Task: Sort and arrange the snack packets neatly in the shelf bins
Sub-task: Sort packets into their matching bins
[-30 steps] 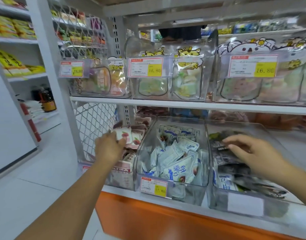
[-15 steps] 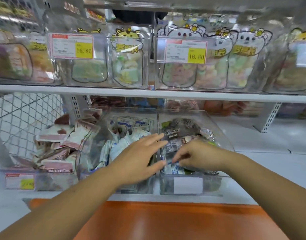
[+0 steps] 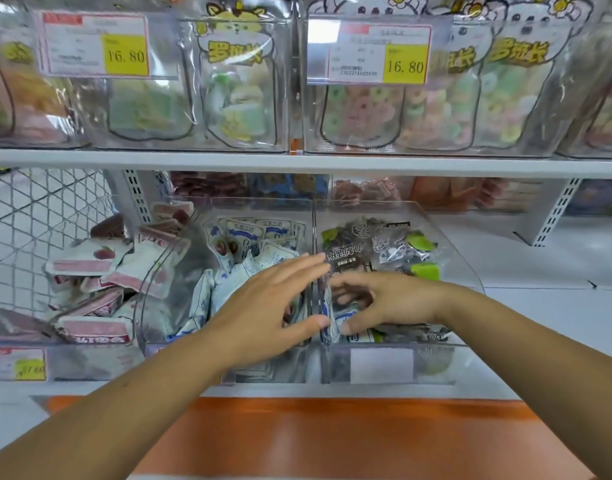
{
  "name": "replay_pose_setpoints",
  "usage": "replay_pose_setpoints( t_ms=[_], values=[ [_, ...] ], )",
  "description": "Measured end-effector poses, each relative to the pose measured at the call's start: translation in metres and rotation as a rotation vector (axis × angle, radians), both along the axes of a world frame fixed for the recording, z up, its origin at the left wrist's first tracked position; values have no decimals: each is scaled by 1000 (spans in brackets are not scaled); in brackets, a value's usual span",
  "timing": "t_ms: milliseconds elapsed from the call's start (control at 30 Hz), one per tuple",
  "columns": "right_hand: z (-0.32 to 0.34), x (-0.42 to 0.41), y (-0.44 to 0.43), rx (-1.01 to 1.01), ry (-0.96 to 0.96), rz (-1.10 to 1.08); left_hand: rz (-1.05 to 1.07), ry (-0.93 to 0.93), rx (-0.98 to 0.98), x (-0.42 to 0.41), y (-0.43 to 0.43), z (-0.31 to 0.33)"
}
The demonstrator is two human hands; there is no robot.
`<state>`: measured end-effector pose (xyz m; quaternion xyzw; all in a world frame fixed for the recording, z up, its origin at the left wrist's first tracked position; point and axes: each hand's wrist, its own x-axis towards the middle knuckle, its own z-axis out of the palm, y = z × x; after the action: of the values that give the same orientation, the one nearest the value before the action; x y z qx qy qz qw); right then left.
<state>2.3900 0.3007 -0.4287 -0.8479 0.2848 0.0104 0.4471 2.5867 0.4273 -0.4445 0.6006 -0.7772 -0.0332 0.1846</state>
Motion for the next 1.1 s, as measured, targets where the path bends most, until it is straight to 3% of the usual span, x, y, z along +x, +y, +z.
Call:
replay_pose_setpoints(
  t_ms=[133, 367, 500, 600, 667, 767, 867, 1000, 1100],
  values=[
    [5, 3, 6, -29, -212, -52, -11, 37, -21, 2, 1, -1],
    [49, 1, 22, -38, -629, -413, 66, 535, -23, -4, 12, 17],
    [54, 24, 45, -5, -649, -411, 91, 874, 11, -12, 16, 24],
    [55, 32, 52, 113, -582, -307, 214, 958, -51, -3, 17, 30],
    [57, 26, 47, -3, -446, -273, 299, 966, -54, 16, 18, 31],
    [60, 5, 37, -275, -151, -152, 444, 788, -51, 50, 24, 28],
    [52, -6, 36, -241, 48, -14, 608, 436, -32, 64, 25, 17],
    [33, -2, 32, -246, 223, 82, 441, -112, -268, 32, 20, 9],
    [33, -1, 26, -248, 364, 113, 279, -193, -349, 3, 14, 20]
  ],
)
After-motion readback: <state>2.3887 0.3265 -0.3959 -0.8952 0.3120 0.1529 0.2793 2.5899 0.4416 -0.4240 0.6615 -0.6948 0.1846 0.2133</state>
